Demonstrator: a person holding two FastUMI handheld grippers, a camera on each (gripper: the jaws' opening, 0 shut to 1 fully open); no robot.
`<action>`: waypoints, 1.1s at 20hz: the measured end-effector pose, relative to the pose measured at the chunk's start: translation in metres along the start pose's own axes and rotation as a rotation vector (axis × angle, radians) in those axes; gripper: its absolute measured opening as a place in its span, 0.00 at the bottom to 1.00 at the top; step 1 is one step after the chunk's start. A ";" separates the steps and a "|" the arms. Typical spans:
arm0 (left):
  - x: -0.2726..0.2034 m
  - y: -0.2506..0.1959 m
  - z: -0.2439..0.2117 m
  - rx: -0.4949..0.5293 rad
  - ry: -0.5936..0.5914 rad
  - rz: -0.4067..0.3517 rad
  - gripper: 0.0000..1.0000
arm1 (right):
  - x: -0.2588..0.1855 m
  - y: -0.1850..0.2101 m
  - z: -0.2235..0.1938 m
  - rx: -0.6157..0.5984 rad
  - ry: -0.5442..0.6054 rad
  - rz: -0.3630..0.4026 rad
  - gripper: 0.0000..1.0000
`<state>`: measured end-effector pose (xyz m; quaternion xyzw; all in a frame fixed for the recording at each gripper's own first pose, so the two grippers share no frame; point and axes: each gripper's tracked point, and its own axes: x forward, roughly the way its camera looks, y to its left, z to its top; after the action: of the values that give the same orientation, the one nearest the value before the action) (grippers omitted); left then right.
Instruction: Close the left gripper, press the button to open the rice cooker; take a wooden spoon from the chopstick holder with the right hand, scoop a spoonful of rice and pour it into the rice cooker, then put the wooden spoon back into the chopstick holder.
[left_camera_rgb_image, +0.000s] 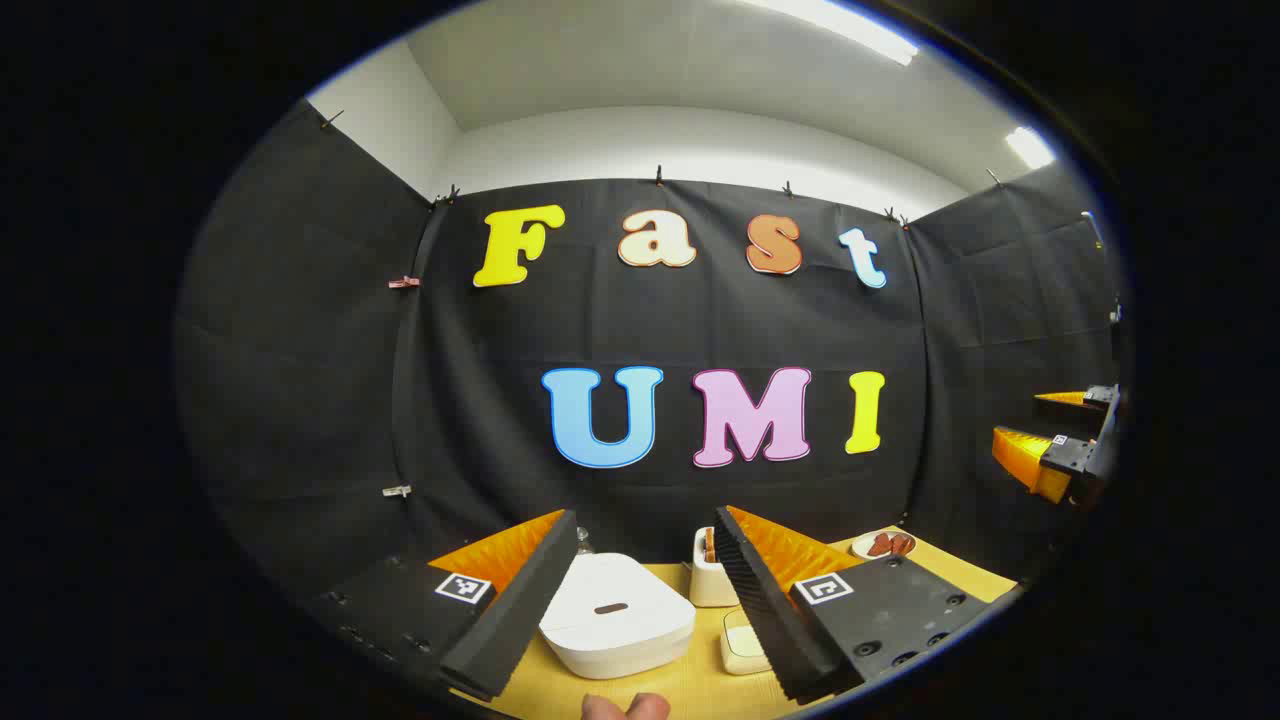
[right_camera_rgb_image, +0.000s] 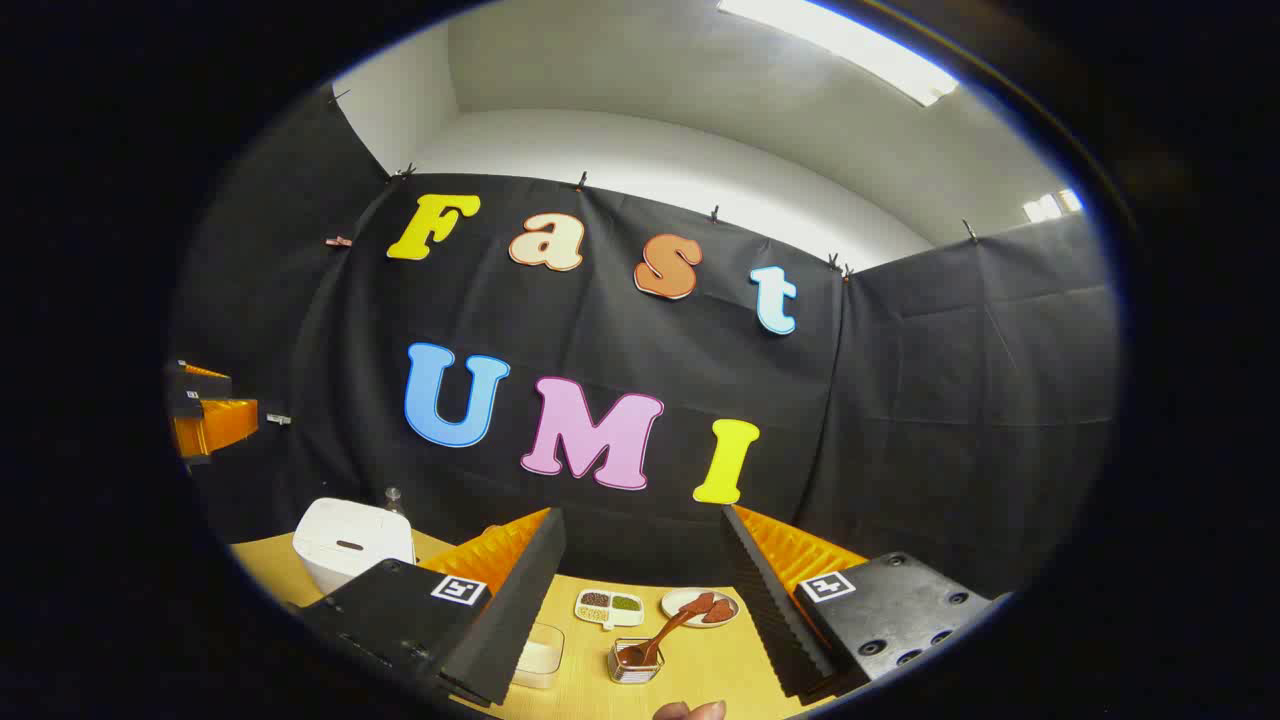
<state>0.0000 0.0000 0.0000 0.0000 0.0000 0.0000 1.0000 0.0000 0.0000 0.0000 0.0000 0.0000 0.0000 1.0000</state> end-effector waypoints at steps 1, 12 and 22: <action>-0.002 0.000 -0.002 0.000 0.003 -0.001 0.94 | 0.000 0.001 -0.001 -0.004 0.000 0.003 0.97; -0.004 0.010 -0.005 0.012 0.004 0.022 0.95 | -0.003 0.005 0.002 -0.001 0.000 0.016 0.97; 0.003 0.008 -0.001 0.012 -0.019 -0.013 0.91 | 0.000 0.003 -0.001 -0.013 0.002 0.005 0.97</action>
<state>0.0034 0.0083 -0.0007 0.0062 -0.0094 -0.0066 0.9999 -0.0002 0.0034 -0.0008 -0.0063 0.0012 0.0025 1.0000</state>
